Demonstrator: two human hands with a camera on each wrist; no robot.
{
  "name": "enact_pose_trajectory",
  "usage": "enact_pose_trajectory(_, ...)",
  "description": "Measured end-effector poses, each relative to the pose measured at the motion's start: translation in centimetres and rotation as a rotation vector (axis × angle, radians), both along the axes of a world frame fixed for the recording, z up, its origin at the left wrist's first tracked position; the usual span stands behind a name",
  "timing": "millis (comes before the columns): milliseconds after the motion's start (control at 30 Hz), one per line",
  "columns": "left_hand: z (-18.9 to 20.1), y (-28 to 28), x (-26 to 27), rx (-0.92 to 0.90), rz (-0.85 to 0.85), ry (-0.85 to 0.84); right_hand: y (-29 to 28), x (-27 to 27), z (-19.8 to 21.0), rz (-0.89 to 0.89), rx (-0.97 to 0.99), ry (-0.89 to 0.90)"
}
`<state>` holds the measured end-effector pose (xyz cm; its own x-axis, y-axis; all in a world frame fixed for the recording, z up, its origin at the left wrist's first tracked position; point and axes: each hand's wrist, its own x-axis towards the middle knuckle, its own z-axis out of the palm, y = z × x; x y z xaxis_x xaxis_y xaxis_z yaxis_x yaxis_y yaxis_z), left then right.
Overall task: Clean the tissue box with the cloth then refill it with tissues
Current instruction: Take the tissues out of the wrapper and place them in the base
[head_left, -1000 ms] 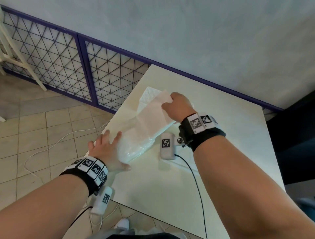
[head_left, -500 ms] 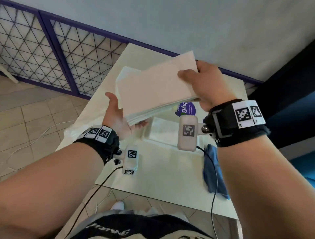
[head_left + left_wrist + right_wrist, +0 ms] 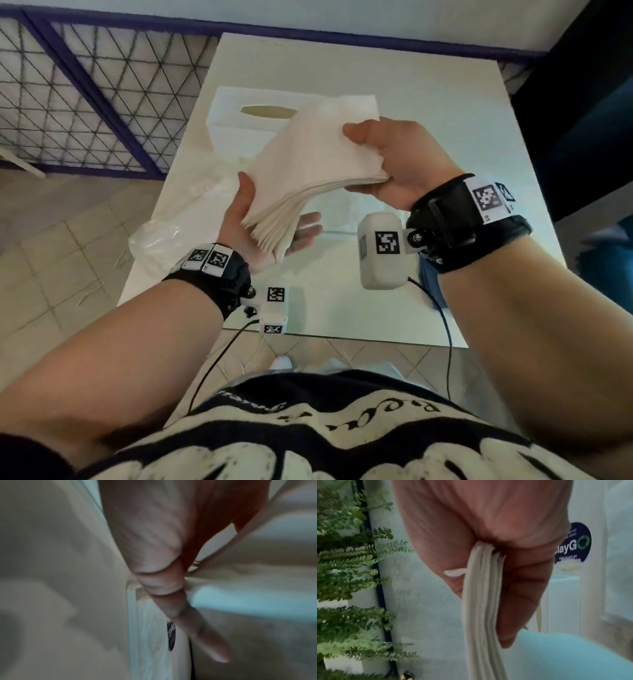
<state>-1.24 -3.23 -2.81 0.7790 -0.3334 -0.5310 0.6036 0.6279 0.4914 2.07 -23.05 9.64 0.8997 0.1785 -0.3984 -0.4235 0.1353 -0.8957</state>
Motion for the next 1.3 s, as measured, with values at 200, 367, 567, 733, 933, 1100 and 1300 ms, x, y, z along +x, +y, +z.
enact_pose_trajectory(200, 0.0, 1.8, 0.2, 0.441, 0.047, -0.208, -3.3, -1.7, -4.4, 0.021, -0.264, -0.034)
enact_pose_trajectory(367, -1.2, 1.1, -1.0, 0.710, -0.069, -0.434, -6.2, -4.5, -9.0, 0.111, -0.520, -0.152)
enact_pose_trajectory(567, -4.3, 0.0, -2.3, 0.872, -0.160, -0.378, -6.5, -6.5, -14.1, 0.116, -0.679, -0.170)
enact_pose_trajectory(733, -4.6, -0.6, -2.9, 0.970, -0.155, -0.378, -6.1, -6.9, -15.7, 0.060, -0.678, -0.184)
enact_pose_trajectory(933, -2.7, -0.4, 0.6, 1.135, -0.137, -0.459, -6.9, -3.8, -13.4, -0.098, -0.526, -0.148)
enact_pose_trajectory(1100, -0.7, -1.8, 5.6, 1.097, -0.095, -0.396, -7.5, 1.3, -11.8, -0.244, -0.624, -0.142)
enact_pose_trajectory(1300, -1.9, -3.1, 7.9, 1.280, -0.186, -0.335, -7.6, 3.5, -12.7, -0.211, -0.688, 0.016)
